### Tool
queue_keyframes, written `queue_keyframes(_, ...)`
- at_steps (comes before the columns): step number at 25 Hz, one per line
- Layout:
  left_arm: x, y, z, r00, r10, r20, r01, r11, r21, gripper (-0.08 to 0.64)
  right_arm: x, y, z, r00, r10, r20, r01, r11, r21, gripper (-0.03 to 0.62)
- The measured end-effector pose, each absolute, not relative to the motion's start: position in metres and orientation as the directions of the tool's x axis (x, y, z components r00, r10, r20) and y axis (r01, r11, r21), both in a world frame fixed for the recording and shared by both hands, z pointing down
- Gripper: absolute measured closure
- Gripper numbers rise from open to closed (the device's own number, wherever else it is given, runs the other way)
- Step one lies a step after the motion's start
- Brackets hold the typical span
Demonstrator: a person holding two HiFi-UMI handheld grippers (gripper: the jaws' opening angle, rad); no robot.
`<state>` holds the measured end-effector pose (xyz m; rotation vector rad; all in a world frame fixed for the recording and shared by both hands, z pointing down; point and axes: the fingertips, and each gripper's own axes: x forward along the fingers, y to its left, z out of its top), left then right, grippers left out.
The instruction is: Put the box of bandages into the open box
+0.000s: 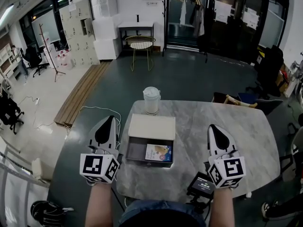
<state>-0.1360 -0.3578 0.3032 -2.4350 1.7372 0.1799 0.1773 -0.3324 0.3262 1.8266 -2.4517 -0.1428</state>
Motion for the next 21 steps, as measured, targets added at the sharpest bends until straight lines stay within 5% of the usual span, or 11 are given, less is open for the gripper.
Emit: queue_keyframes(21, -0.114, -0.361, 0.308, 0.362, -0.920, -0.148, -0.932, -0.361, -0.038, 0.548, 0.174, -0.326, 0.327, -0.300, -0.953, -0.040, -0.943, 0.290, 0.161, 0.568)
